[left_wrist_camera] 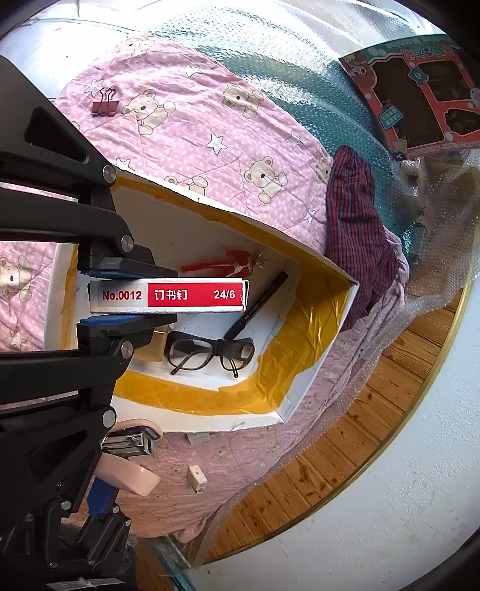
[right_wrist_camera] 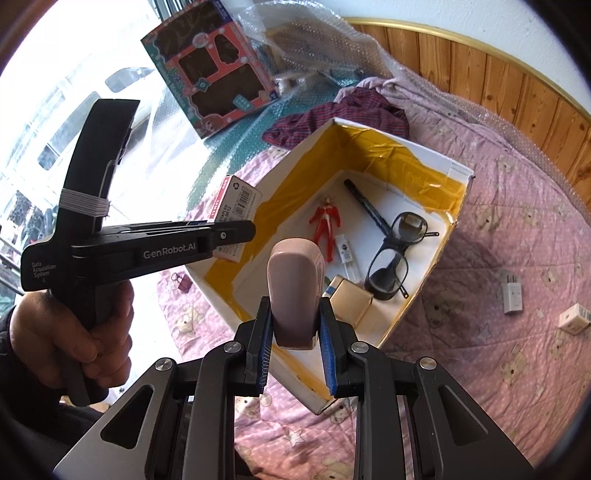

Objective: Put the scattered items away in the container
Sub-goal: 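Move both held items over the cardboard box interior, then open the left tool dropping the staples box while the right tool releases the stapler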

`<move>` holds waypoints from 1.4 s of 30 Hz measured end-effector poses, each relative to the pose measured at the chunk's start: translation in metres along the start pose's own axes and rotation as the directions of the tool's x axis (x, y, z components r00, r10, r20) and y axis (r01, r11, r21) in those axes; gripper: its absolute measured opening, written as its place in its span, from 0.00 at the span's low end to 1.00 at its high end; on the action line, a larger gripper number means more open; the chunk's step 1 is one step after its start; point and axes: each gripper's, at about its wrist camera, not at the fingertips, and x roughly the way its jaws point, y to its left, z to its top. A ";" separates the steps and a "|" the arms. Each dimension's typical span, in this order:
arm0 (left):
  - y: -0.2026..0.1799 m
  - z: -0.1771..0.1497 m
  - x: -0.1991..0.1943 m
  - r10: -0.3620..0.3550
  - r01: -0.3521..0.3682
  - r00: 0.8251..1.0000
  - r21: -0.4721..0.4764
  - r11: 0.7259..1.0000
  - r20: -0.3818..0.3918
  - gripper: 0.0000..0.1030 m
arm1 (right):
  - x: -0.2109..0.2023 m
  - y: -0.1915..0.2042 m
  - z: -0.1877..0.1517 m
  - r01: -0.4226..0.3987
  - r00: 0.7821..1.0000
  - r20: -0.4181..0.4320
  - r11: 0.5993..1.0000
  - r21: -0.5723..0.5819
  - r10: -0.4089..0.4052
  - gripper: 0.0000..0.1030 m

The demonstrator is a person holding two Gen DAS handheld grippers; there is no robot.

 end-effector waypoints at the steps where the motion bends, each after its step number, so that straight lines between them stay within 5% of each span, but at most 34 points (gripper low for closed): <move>1: 0.000 0.000 0.003 0.003 -0.003 1.000 0.003 1.000 -0.009 0.15 | 0.003 0.000 -0.001 0.001 1.000 -0.012 1.000 -0.001 -0.001 0.24; 39: 0.005 -0.009 0.039 0.058 -0.056 0.993 0.022 0.998 -0.107 0.16 | 0.047 -0.013 -0.010 0.019 0.990 -0.141 0.998 0.056 -0.011 0.26; 42: 0.011 -0.009 0.044 0.076 -0.078 0.989 -0.008 0.997 -0.129 0.27 | 0.045 -0.020 -0.009 0.022 0.992 -0.128 0.996 0.082 -0.011 0.27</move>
